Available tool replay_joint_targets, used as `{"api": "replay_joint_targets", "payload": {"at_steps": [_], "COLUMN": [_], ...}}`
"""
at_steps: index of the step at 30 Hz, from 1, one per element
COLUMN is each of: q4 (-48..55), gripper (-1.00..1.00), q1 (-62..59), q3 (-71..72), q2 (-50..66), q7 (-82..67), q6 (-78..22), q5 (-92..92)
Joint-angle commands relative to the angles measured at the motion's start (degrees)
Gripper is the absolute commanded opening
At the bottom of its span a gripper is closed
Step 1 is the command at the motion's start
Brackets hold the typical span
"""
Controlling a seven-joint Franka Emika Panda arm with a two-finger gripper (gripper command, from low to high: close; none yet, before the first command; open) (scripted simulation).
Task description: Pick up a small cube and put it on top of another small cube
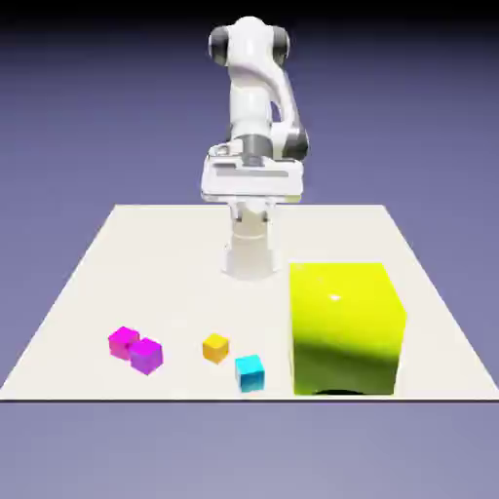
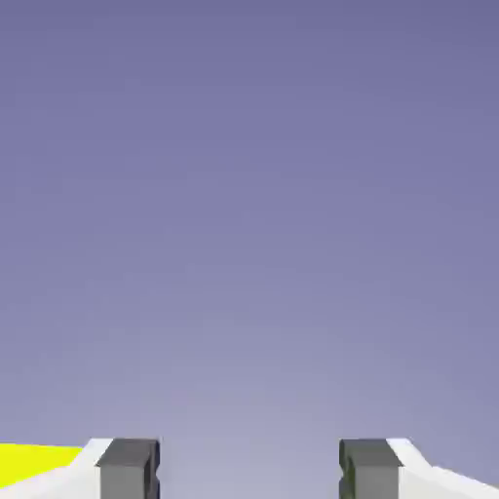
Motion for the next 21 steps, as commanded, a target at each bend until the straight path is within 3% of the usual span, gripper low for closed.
{"api": "replay_joint_targets", "payload": {"at_steps": [1,21], "q4": [0.9,19.5], "gripper": [0.0,0.0], "q1": [-1.3,-28.0], "q3": [1.2,24.2], "q2": [1.9,39.1], "q7": [2.5,52.3], "q6": [-0.9,-19.0], "q5": [0.0,-0.6]}}
